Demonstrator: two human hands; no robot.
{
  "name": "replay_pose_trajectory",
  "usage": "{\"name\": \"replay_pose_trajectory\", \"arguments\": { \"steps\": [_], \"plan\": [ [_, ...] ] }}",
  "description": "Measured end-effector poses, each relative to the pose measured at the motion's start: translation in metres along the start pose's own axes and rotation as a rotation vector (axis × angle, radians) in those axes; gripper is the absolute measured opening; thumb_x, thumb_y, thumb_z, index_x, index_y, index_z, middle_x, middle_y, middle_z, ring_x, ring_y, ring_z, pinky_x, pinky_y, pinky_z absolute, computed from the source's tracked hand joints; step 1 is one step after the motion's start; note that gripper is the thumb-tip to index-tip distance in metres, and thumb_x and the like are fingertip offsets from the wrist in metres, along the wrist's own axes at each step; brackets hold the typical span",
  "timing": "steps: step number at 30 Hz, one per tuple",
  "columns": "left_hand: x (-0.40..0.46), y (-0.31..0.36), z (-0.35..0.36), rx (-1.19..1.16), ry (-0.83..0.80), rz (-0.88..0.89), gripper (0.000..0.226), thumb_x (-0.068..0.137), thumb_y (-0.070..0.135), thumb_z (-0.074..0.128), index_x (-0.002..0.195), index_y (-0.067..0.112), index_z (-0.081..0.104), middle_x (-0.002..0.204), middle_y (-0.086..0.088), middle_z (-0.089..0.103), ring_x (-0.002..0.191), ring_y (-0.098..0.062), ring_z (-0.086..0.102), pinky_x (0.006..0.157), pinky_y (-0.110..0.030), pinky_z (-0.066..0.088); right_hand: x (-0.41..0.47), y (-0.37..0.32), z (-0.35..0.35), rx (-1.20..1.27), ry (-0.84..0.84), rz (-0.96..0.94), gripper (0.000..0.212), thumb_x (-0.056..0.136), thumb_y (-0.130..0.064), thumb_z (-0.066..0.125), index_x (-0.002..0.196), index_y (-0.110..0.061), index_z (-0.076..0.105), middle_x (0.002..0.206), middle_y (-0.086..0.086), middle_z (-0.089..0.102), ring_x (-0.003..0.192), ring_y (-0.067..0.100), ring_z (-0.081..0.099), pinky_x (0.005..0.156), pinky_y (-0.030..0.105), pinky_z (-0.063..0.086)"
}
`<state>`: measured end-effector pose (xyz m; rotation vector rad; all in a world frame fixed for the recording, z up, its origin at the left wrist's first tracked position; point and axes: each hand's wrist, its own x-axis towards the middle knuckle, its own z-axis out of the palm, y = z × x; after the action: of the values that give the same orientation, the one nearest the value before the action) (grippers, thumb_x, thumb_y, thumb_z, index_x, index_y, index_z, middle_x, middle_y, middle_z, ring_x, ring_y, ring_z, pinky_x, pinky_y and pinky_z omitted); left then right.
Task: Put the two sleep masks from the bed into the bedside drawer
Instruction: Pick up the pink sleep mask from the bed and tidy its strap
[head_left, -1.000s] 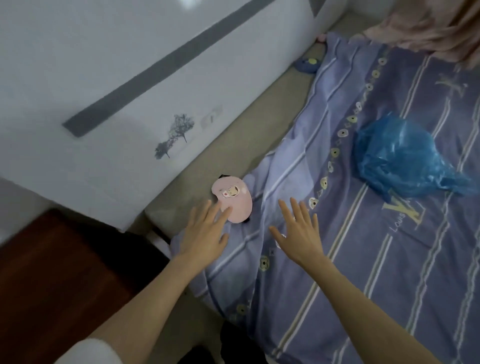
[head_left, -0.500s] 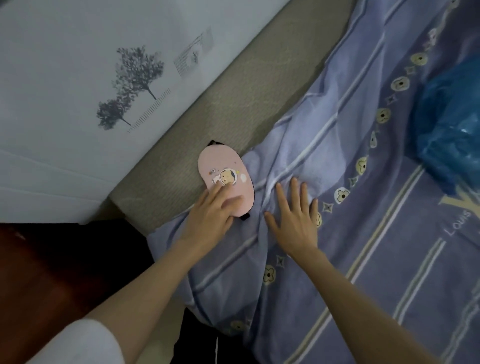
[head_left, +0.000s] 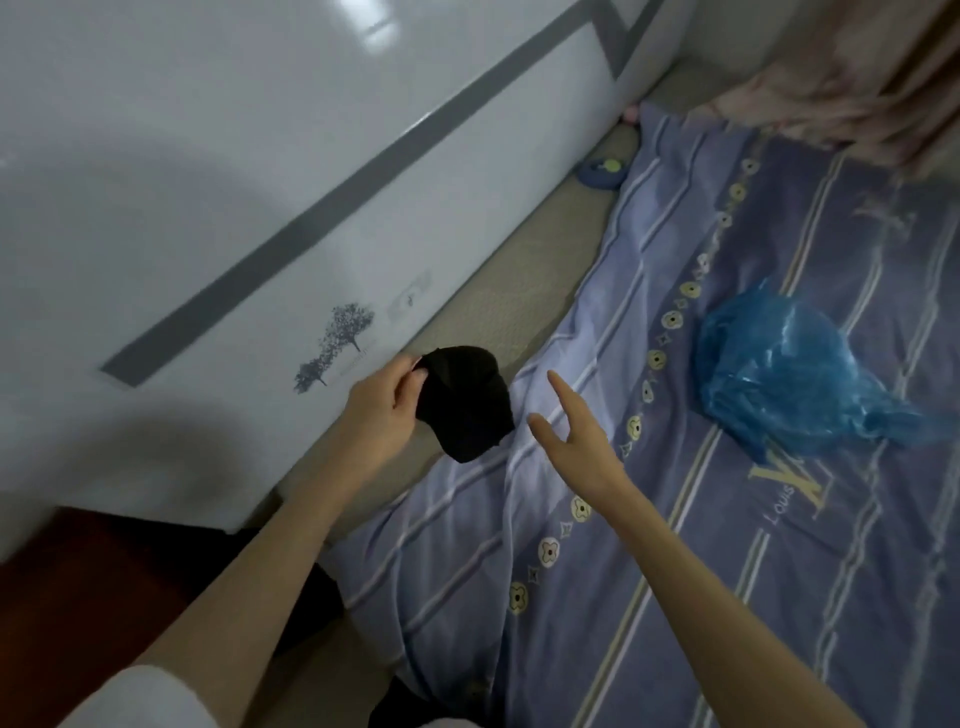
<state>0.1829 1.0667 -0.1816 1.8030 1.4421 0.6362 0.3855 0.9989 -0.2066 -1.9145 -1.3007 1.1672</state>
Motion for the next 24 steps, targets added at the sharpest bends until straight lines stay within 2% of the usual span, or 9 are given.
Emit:
{"name": "replay_pose_trajectory", "arguments": {
  "steps": [3, 5, 7, 9, 12, 15, 18, 22, 24],
  "plan": [
    [-0.006, 0.041, -0.039, -0.079, 0.010, 0.079, 0.019, 0.094, 0.015, 0.041, 0.084, 0.012, 0.056, 0.065, -0.012, 0.054, 0.058, -0.018, 0.048, 0.057, -0.016, 0.038, -0.012, -0.043, -0.023, 0.011, -0.001, -0.096, 0.063, 0.091, -0.032, 0.049, 0.144, -0.023, 0.017, 0.154, -0.004, 0.022, 0.141, 0.011, 0.018, 0.107, 0.022, 0.017],
    [-0.013, 0.064, -0.063, -0.151, 0.011, 0.113, 0.020, 0.094, 0.014, 0.041, 0.083, 0.014, 0.057, 0.070, -0.018, 0.058, 0.066, -0.025, 0.053, 0.068, -0.039, 0.049, -0.025, -0.069, -0.036, 0.073, -0.048, -0.116, 0.055, 0.091, -0.033, 0.050, 0.140, -0.024, 0.029, 0.149, -0.004, 0.034, 0.137, 0.011, 0.029, 0.106, 0.023, 0.024],
    [-0.023, 0.084, -0.084, -0.213, 0.006, 0.126, 0.021, 0.094, 0.015, 0.041, 0.084, 0.021, 0.059, 0.075, -0.014, 0.063, 0.075, -0.027, 0.060, 0.078, -0.051, 0.051, -0.038, -0.091, -0.043, 0.126, -0.068, -0.133, 0.033, 0.091, -0.028, 0.050, 0.121, -0.014, 0.054, 0.126, 0.011, 0.059, 0.119, 0.023, 0.053, 0.099, 0.032, 0.042],
    [-0.031, 0.097, -0.098, -0.269, 0.009, 0.141, 0.022, 0.094, 0.014, 0.041, 0.087, 0.022, 0.060, 0.078, -0.019, 0.064, 0.075, -0.031, 0.061, 0.081, -0.056, 0.051, -0.049, -0.107, -0.046, 0.137, -0.018, -0.131, 0.037, 0.091, -0.025, 0.051, 0.101, 0.009, 0.058, 0.097, 0.035, 0.060, 0.091, 0.043, 0.059, 0.078, 0.044, 0.049],
    [-0.044, 0.109, -0.110, -0.301, 0.010, 0.189, 0.023, 0.095, 0.012, 0.040, 0.090, 0.023, 0.060, 0.076, -0.004, 0.063, 0.071, -0.009, 0.059, 0.077, -0.038, 0.053, -0.066, -0.124, -0.045, 0.181, 0.014, -0.063, 0.046, 0.089, -0.027, 0.054, 0.096, 0.019, 0.052, 0.077, 0.031, 0.054, 0.070, 0.041, 0.055, 0.070, 0.050, 0.052],
    [-0.054, 0.115, -0.112, -0.341, 0.000, 0.225, 0.022, 0.094, 0.006, 0.040, 0.099, 0.015, 0.059, 0.086, 0.008, 0.064, 0.076, 0.010, 0.060, 0.071, -0.008, 0.046, -0.073, -0.132, -0.043, 0.347, -0.001, 0.041, 0.029, 0.088, -0.025, 0.056, 0.084, 0.003, 0.064, 0.076, 0.013, 0.063, 0.068, 0.022, 0.064, 0.055, 0.030, 0.057],
    [-0.061, 0.115, -0.112, -0.397, -0.002, 0.208, 0.023, 0.092, 0.003, 0.044, 0.100, 0.018, 0.060, 0.097, 0.006, 0.064, 0.089, 0.005, 0.061, 0.077, -0.005, 0.045, -0.079, -0.134, -0.038, 0.506, 0.014, 0.085, 0.019, 0.089, -0.021, 0.055, 0.081, -0.010, 0.068, 0.081, 0.007, 0.069, 0.070, 0.021, 0.069, 0.054, 0.024, 0.055],
    [-0.069, 0.112, -0.112, -0.403, -0.067, 0.192, 0.030, 0.092, 0.001, 0.042, 0.104, 0.022, 0.061, 0.105, 0.009, 0.063, 0.096, 0.011, 0.057, 0.082, -0.002, 0.041, -0.088, -0.139, -0.030, 0.603, 0.003, 0.092, 0.021, 0.092, -0.022, 0.049, 0.088, -0.011, 0.066, 0.088, 0.009, 0.069, 0.076, 0.024, 0.069, 0.063, 0.029, 0.058],
    [-0.072, 0.111, -0.111, -0.362, -0.112, 0.229, 0.033, 0.092, 0.002, 0.041, 0.107, 0.024, 0.060, 0.111, 0.005, 0.062, 0.106, 0.002, 0.055, 0.085, -0.002, 0.040, -0.091, -0.143, -0.027, 0.663, -0.017, 0.081, 0.023, 0.094, -0.024, 0.046, 0.094, -0.009, 0.064, 0.091, 0.010, 0.069, 0.079, 0.025, 0.068, 0.070, 0.033, 0.058]
  ]
}}
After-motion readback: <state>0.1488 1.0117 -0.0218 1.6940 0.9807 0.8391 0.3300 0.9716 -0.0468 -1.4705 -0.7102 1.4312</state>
